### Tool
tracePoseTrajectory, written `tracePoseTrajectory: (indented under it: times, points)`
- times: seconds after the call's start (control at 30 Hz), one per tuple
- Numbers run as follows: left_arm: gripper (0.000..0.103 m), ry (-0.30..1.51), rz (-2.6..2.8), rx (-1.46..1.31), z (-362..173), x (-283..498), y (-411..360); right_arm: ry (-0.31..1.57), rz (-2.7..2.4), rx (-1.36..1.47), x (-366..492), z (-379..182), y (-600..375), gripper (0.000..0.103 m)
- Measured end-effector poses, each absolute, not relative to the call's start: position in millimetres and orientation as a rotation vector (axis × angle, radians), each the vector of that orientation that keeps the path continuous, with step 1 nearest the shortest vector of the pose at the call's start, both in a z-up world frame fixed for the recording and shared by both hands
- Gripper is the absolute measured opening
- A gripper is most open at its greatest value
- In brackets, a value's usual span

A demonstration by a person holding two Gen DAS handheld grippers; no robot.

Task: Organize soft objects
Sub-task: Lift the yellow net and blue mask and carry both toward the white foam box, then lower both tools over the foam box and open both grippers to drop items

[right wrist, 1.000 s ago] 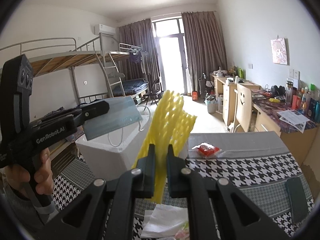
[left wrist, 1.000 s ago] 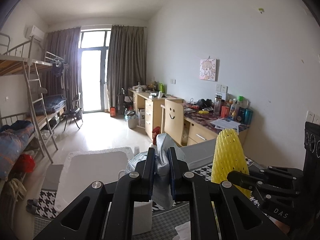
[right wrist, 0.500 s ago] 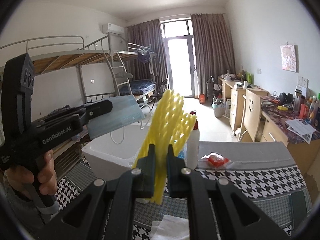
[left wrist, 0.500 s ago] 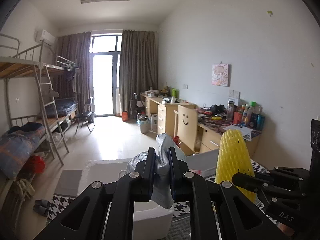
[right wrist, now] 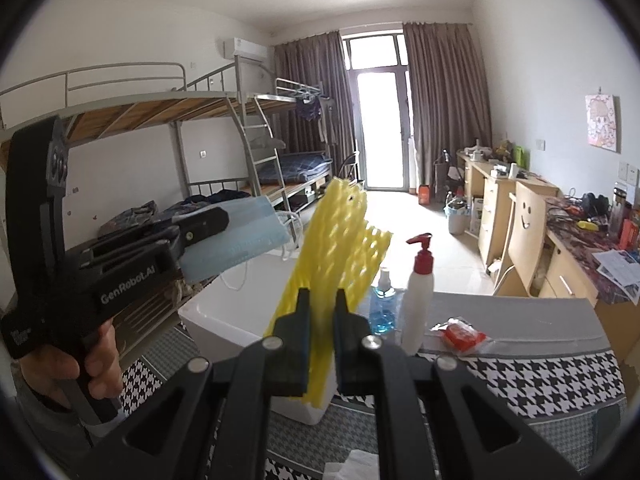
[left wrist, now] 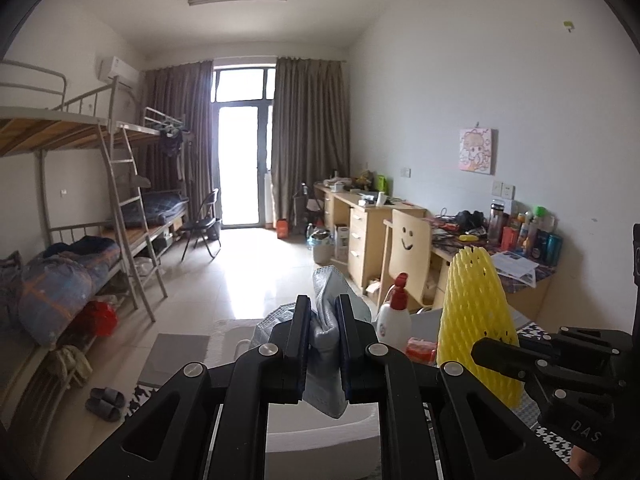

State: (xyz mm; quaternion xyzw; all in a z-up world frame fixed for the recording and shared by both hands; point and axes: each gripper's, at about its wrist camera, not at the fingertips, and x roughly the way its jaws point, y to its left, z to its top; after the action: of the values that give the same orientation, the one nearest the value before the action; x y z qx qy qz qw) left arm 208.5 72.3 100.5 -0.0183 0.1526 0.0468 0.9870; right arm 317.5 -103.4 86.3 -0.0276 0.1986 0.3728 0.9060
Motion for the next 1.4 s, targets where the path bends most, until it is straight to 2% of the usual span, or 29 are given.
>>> tracePoseTrajectory:
  times: [1.0, 1.07, 1.17, 1.27, 1.3, 1.33, 1.4]
  points:
    - [0.015, 0.434, 0.142, -0.062, 72, 244, 112, 0.467, 0.808, -0.118, 339, 83, -54, 0.012]
    - [0.020, 0.444, 0.131, -0.065, 71, 247, 114, 0.471, 0.805, -0.118, 341, 84, -53, 0.012]
    - [0.035, 0.461, 0.122, -0.070, 68, 251, 117, 0.472, 0.802, -0.120, 341, 84, -52, 0.012]
    - [0.066, 0.450, 0.150, -0.083, 68, 248, 123, 0.476, 0.800, -0.120, 341, 84, -52, 0.012]
    - [0.082, 0.443, 0.160, -0.084, 69, 247, 124, 0.476, 0.797, -0.120, 341, 84, -51, 0.012]
    - [0.090, 0.429, 0.175, -0.086, 70, 244, 126, 0.477, 0.796, -0.119, 340, 84, -51, 0.012]
    - [0.095, 0.409, 0.196, -0.095, 73, 239, 129, 0.479, 0.794, -0.118, 341, 84, -50, 0.012]
